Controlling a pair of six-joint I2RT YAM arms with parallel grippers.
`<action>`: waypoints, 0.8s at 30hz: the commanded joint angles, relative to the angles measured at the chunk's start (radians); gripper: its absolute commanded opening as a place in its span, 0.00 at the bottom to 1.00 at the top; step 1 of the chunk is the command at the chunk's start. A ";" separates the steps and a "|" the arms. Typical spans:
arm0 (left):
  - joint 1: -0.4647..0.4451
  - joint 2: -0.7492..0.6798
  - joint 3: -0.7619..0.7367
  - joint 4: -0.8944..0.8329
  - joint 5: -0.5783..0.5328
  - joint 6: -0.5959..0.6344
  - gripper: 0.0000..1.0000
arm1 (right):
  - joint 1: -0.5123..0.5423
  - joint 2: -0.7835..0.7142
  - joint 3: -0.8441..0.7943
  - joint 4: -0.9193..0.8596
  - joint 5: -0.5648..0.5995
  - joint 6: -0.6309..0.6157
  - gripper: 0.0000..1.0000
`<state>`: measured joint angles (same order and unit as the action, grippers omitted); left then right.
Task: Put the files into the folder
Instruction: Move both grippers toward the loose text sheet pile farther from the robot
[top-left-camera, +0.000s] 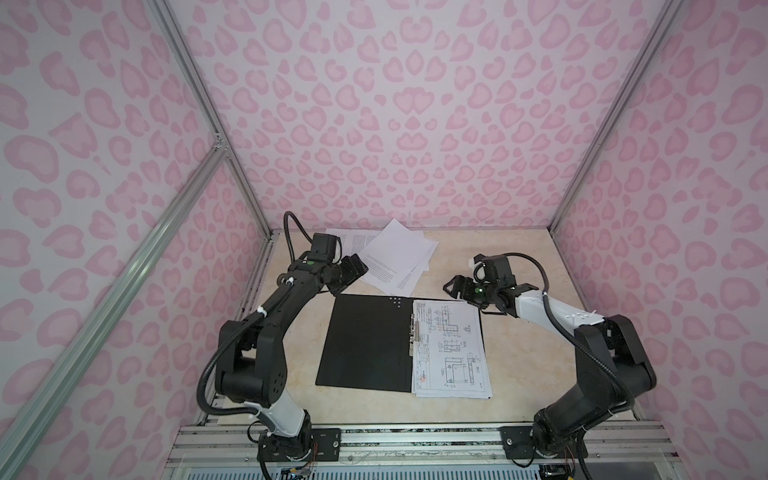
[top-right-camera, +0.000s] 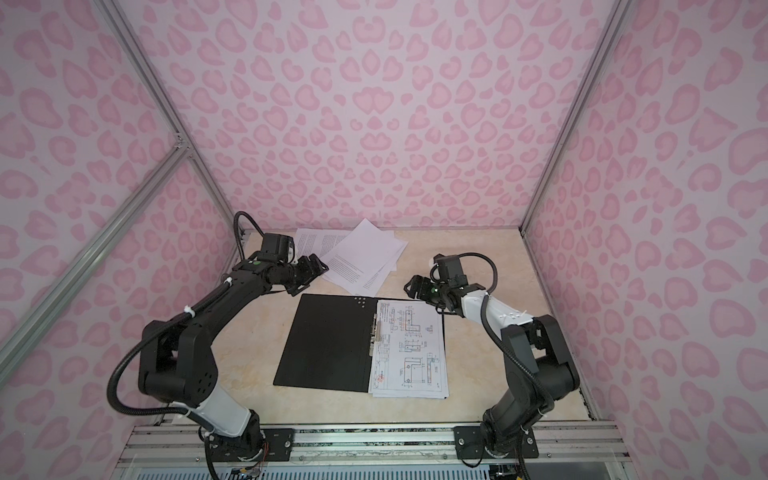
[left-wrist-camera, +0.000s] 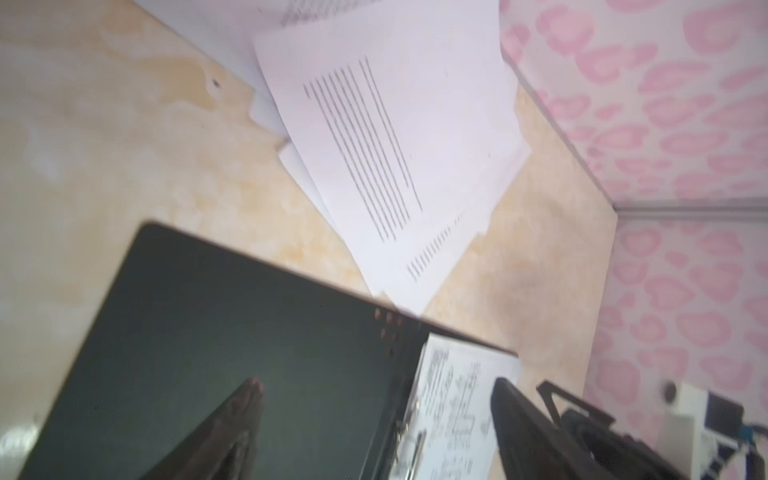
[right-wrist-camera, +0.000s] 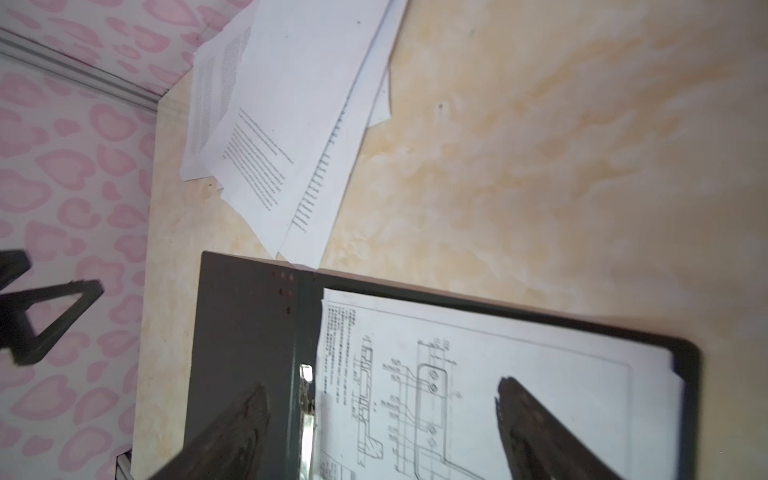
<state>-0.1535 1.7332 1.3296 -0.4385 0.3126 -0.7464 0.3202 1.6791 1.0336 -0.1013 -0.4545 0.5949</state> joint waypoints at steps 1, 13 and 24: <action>0.054 0.158 0.143 0.027 0.042 0.043 0.80 | 0.026 0.122 0.119 -0.001 -0.063 -0.017 0.86; 0.142 0.560 0.443 0.117 0.184 0.076 0.72 | 0.051 0.352 0.345 -0.005 -0.171 -0.003 0.84; 0.144 0.635 0.462 0.238 0.250 0.029 0.60 | 0.024 0.310 0.296 0.000 -0.200 -0.001 0.83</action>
<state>-0.0093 2.3566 1.7950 -0.2729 0.5247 -0.6876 0.3511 1.9999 1.3430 -0.1032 -0.6350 0.5922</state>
